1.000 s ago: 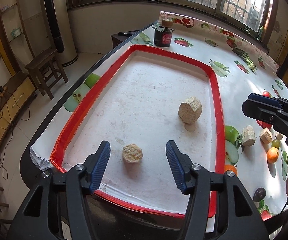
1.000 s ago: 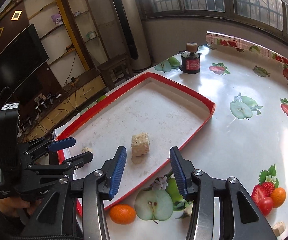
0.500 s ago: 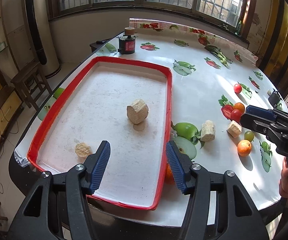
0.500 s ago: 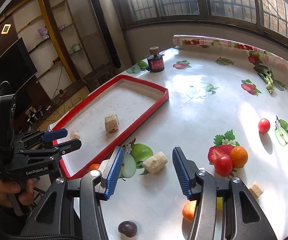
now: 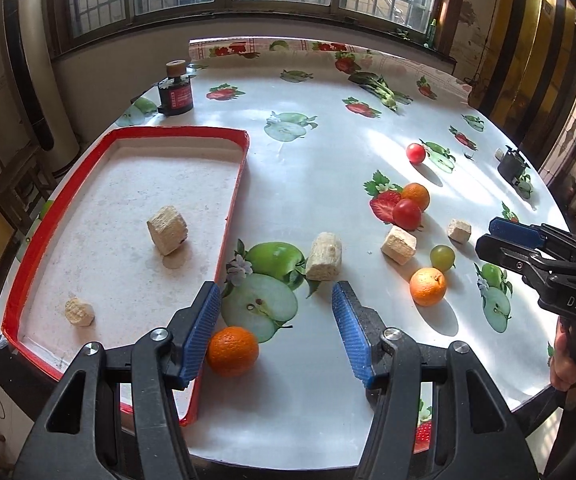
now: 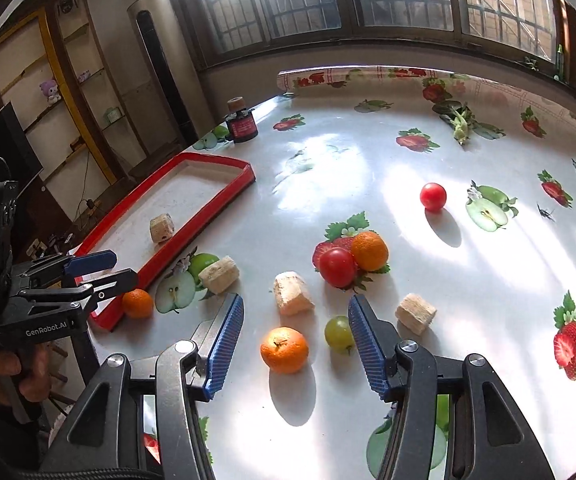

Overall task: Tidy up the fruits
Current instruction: 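Return left tool to the table and grasp a beige cylinder block, then close right tool on another beige block while left tool holds its block, then carry both blocks into the red tray and open both tools, then withdraw both tools from the tray back toward the fruits, then grasp an orange with left tool while right tool grasps the green grape, then carry the orange and grape into the red tray and open both tools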

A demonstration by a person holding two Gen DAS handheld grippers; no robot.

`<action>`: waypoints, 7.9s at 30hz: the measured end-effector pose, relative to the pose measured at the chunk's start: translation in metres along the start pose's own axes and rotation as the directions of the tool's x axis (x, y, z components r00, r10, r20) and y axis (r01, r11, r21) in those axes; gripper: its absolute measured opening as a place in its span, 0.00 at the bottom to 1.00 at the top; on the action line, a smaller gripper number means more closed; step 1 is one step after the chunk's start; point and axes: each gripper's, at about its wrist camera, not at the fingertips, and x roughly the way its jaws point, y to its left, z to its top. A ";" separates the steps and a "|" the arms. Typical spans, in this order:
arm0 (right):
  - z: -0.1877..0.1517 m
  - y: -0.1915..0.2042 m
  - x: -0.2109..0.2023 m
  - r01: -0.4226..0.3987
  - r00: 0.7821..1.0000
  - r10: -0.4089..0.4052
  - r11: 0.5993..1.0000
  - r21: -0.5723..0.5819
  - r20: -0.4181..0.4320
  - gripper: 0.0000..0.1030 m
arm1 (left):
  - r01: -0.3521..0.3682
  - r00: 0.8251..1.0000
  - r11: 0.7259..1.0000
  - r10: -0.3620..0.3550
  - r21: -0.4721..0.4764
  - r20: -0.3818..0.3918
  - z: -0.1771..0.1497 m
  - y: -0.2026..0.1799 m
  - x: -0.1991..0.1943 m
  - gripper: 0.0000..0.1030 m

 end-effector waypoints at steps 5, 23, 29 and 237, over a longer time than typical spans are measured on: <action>-0.014 -0.020 -0.011 0.052 0.999 -0.052 0.999 0.014 -0.001 0.55 | 0.026 1.000 0.999 -0.026 0.032 -0.007 0.004 -0.021 0.009 0.55; -0.015 -0.068 0.023 0.146 0.989 -0.141 0.985 0.087 -0.053 0.54 | 0.009 0.996 0.997 -0.003 0.073 -0.084 0.020 -0.041 0.064 0.55; -0.011 -0.072 0.047 0.160 0.984 -0.154 0.984 0.072 -0.087 0.44 | 0.021 0.992 0.997 -0.012 0.070 -0.127 0.017 -0.041 0.088 0.30; -0.004 0.043 0.048 -0.053 0.993 0.042 0.993 -0.102 -0.106 0.25 | 0.090 0.995 0.993 -0.092 -0.075 -0.023 0.000 0.023 0.012 0.31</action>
